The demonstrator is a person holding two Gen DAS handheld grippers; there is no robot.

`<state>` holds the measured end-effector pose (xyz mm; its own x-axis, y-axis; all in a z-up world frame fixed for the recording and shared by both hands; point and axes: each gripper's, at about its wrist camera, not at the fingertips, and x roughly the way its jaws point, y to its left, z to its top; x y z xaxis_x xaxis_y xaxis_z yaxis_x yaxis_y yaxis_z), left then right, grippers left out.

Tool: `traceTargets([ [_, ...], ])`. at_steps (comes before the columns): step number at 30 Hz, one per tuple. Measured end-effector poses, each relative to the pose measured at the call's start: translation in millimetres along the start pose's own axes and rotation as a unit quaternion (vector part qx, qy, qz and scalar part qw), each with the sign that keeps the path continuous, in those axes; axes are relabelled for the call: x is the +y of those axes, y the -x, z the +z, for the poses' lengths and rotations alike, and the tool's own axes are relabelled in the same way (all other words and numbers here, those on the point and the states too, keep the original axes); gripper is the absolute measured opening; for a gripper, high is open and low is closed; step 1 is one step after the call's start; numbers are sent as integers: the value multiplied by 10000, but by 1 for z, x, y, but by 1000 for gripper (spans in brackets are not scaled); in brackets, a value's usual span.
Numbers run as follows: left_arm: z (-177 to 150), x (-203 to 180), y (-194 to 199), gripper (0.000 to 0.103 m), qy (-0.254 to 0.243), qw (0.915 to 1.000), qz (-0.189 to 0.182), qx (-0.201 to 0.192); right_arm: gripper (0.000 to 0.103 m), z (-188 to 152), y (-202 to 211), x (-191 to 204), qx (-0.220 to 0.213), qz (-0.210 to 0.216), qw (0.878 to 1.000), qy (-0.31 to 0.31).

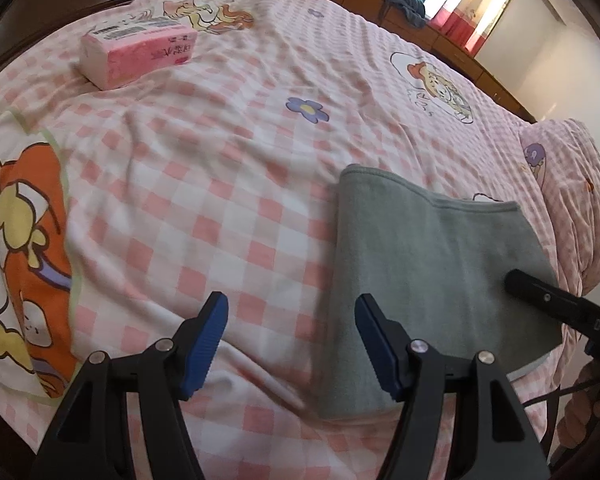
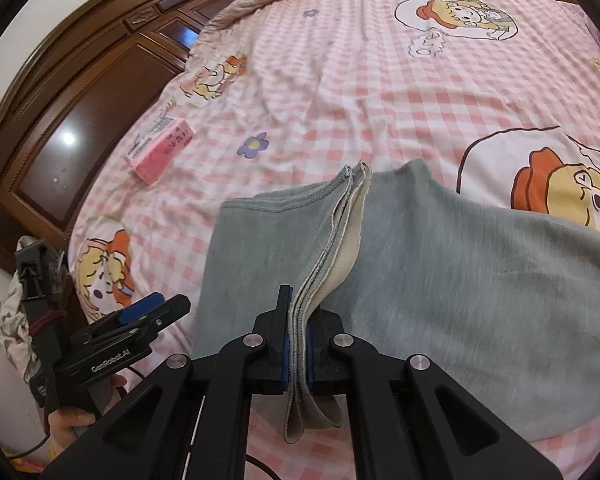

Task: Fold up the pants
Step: 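Grasp the folded edge of the grey sweatpants with the right gripper, then lift the held edge and fold it over onto the pants with the right gripper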

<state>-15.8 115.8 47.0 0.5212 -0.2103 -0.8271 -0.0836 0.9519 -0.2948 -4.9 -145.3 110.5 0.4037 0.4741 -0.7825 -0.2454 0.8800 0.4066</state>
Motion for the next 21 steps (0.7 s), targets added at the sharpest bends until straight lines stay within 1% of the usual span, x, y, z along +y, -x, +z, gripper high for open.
traceTargets([
  [6,0,-4,6,69,-29,10000,79,-44,6,0,16,-1,-161,138,9998,-57],
  [11,1,-13,7,69,-141,9998,114,-44,6,1,41,-4,-393,236,9988,-144],
  [21,-3,-38,6,69,-420,9991,75,4,6,5,106,-21,-940,52,9952,-267],
])
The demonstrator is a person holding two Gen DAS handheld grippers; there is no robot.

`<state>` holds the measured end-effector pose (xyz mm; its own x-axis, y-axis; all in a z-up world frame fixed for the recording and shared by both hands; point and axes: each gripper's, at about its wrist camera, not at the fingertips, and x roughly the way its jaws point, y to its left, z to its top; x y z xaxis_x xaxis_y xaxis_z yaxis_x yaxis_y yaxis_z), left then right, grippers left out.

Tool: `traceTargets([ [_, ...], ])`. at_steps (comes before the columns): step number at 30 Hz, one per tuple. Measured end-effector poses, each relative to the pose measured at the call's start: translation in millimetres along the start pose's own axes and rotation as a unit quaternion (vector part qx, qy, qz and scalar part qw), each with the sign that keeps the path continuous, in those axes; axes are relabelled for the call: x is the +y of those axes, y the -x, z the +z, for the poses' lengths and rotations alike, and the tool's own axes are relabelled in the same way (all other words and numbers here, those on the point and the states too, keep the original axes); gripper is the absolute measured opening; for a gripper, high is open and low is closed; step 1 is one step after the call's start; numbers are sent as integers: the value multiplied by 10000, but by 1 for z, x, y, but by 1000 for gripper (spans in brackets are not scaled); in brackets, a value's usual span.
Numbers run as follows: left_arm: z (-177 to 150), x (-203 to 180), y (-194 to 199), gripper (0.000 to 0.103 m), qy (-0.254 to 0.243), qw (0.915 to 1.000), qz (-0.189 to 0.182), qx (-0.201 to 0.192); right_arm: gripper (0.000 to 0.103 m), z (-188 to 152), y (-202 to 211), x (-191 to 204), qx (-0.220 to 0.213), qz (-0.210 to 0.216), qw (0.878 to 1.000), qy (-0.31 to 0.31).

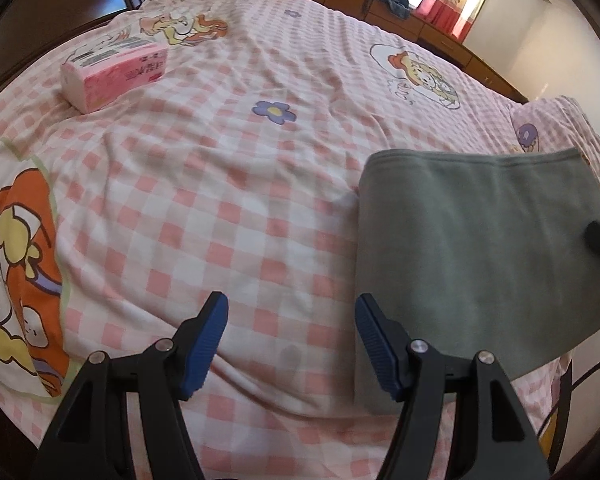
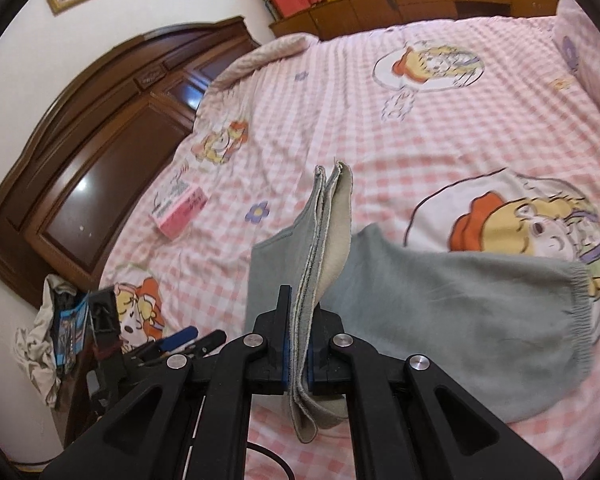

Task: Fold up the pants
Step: 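Lift the held edge and fold it over onto the pants with the right gripper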

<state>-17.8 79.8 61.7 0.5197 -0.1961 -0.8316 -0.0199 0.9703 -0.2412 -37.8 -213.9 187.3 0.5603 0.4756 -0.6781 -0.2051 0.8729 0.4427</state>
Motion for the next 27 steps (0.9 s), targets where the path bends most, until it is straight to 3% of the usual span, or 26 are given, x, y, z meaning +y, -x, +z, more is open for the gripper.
traceTargets([
  [20,1,-40,-7,69,-476,9988,-45,132,6,11,70,-65,-611,-751,9945,-411],
  [27,1,-61,-14,69,-732,9970,-101,219,6,5,75,-103,-571,-1007,9903,-765],
])
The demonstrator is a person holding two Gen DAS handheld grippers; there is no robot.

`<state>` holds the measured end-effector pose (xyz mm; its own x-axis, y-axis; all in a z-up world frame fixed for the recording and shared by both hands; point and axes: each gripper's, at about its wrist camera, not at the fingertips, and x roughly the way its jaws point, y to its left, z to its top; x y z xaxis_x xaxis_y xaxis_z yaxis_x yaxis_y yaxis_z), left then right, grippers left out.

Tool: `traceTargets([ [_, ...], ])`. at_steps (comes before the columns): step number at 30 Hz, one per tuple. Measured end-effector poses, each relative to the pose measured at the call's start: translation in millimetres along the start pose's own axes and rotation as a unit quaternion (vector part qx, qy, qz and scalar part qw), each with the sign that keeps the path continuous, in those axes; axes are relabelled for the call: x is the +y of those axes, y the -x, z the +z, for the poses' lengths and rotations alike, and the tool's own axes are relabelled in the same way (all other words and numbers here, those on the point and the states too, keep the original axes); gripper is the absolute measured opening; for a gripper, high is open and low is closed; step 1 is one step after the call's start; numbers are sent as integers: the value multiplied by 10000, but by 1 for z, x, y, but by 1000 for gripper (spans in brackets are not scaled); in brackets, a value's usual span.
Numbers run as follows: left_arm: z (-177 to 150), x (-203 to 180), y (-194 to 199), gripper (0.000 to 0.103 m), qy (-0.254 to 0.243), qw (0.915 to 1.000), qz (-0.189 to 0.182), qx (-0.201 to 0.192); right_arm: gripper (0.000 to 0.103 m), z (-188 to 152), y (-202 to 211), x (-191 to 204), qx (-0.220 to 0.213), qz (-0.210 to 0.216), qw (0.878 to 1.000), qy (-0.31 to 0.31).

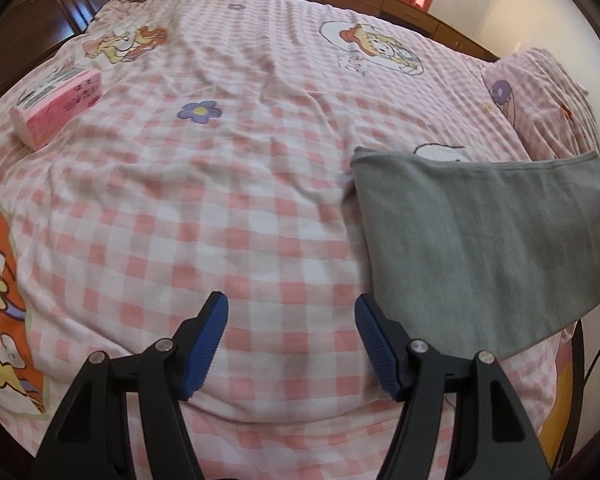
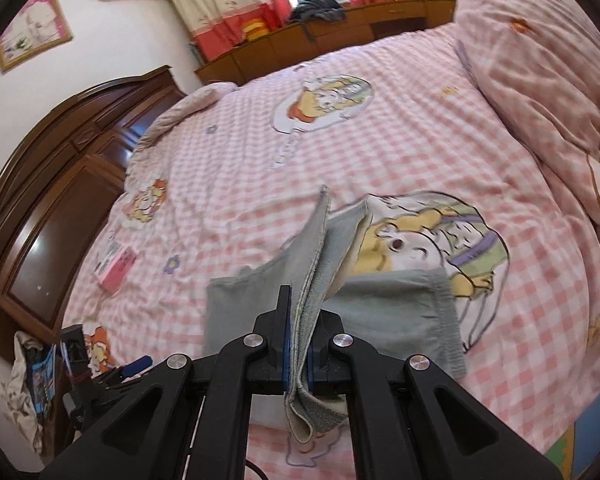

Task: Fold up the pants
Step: 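Lift the held edge and fold it over onto the pants with the right gripper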

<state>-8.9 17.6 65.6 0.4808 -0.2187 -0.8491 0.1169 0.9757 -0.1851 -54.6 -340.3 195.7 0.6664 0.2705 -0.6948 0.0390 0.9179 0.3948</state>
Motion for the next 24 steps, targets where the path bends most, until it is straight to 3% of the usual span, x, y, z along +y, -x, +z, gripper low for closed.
traceTargets([
  [12,8,-32,-16,69,-316,9994,-22,124,6,-23,-46,-60,475,-428,9976,-280],
  [20,13,-55,-31,69,-508,9985,-36,213,6,-52,-96,-87,822,-1158,9899,-29],
  [24,14,-63,-38,69,-604,9979,-10,245,7,-60,-105,-102,820,-1056,9908,-208],
])
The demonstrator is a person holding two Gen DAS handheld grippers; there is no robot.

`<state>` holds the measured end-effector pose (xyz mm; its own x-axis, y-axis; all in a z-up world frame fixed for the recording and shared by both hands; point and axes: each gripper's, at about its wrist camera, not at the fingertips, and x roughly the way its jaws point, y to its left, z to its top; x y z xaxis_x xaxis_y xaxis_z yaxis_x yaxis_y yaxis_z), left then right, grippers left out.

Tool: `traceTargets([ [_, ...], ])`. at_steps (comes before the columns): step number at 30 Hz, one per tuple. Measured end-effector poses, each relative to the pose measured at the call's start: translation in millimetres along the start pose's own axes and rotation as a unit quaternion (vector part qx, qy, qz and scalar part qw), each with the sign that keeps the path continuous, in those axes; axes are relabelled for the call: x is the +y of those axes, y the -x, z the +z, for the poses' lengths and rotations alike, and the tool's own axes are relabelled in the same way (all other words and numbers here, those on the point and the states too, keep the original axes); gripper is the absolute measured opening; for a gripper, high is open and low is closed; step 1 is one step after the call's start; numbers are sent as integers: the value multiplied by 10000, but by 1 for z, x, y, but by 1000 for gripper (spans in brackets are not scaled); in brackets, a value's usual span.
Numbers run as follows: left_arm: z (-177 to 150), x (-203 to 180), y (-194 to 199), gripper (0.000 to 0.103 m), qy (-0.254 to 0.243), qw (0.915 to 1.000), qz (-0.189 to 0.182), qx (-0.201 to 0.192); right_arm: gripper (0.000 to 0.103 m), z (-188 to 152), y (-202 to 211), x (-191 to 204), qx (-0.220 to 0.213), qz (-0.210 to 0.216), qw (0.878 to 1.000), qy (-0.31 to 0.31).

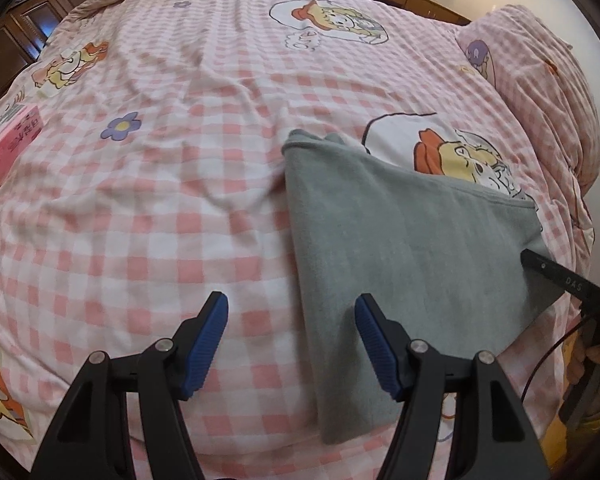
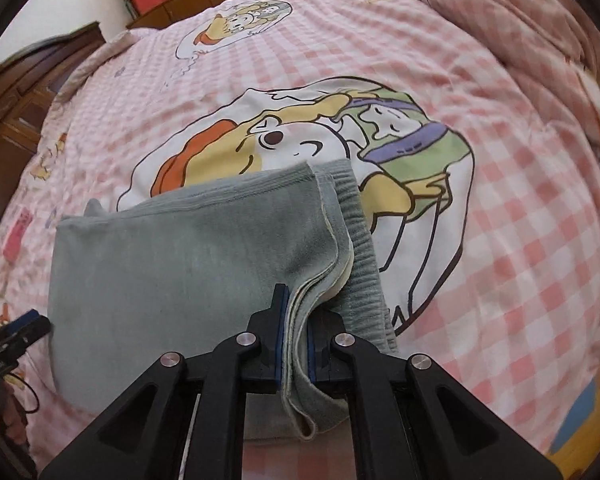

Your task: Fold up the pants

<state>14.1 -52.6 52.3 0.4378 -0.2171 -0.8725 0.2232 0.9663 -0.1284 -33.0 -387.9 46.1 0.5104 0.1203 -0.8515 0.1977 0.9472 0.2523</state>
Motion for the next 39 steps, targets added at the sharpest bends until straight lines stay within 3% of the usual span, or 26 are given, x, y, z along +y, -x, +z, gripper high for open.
traceTargets([
  [7,10,-10,4,69,-114,9997,-55,-231,20,9,25,3,-283,-161,9994,109],
  [11,22,-19,2,69,-297,9990,-52,-335,20,17,28,6,-353,-123,9991,224],
  [12,25,-22,1,67,-343,9987,-66,-360,20,20,25,6,-343,-139,9990,252],
  [16,37,-33,-6,44,-578,9971,-181,-468,20,28,24,5,-405,-246,9987,195],
  [22,50,-35,-29,36,-636,9973,-162,-323,20,35,40,7,-697,-178,9972,225],
  [26,57,-30,-48,35,-528,9984,-45,-184,20,41,26,19,-425,198,9971,599],
  [30,61,-23,-60,35,-318,9994,-113,-90,20,47,-10,20,-47,-45,9978,662],
  [32,62,-22,-64,35,-290,9995,-114,-105,15,51,-30,15,91,-60,9983,577],
  [39,67,-18,-71,35,-271,9995,-118,-126,14,62,-40,9,2,46,9989,472],
])
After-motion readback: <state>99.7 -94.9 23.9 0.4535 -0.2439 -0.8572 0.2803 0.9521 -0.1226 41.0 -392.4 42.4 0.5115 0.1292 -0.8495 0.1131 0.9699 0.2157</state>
